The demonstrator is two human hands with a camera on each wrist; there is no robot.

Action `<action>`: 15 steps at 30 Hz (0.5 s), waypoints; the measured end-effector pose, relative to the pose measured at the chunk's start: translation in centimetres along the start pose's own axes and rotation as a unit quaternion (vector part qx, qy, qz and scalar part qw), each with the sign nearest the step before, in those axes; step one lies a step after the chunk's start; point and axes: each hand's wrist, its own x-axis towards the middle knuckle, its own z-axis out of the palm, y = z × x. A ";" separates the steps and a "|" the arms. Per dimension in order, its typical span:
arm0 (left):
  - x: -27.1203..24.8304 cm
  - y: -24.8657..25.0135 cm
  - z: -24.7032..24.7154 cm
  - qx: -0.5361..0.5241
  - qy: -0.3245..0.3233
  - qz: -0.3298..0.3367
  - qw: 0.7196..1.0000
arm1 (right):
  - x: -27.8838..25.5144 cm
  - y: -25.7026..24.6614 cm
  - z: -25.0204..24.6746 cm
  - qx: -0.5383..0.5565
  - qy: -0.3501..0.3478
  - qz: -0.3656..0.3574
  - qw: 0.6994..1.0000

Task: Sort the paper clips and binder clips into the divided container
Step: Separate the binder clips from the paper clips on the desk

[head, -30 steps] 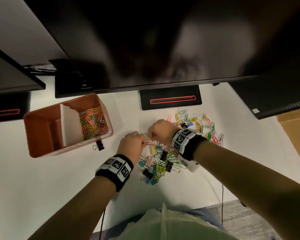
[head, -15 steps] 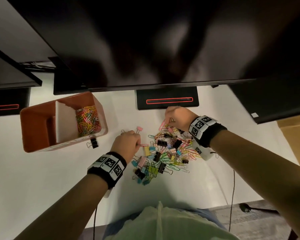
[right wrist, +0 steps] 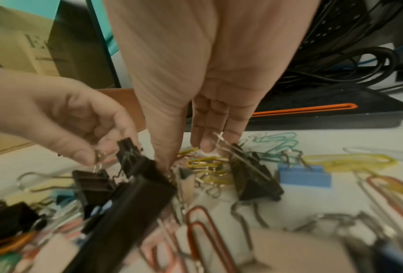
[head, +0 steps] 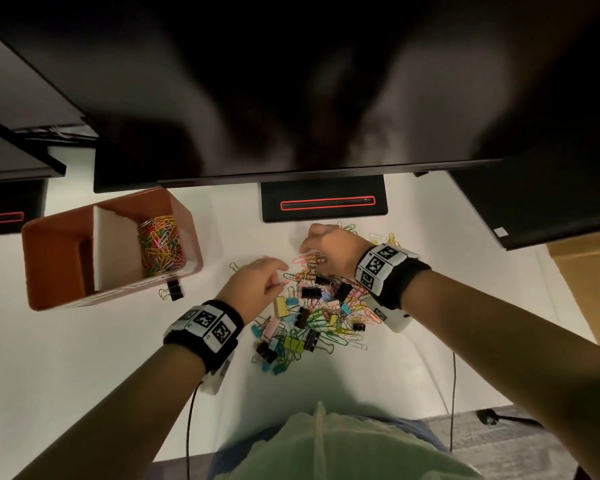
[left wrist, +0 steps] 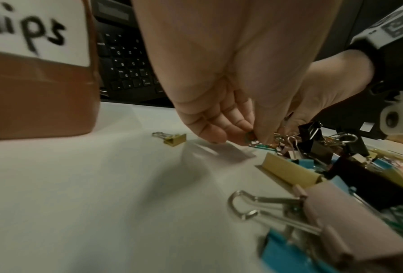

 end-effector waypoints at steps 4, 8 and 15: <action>1.5 0.7 0.8 0.053 -0.013 -0.008 0.998 | 0.1 -0.5 0.3 -0.015 -0.009 -0.011 1.000; 2.0 1.0 1.1 0.068 0.000 -0.022 0.997 | 0.4 -0.7 -0.1 0.018 -0.023 0.023 0.999; 1.7 -0.2 0.8 0.111 0.002 -0.014 0.994 | 0.8 -0.8 -0.5 0.026 -0.039 0.035 0.998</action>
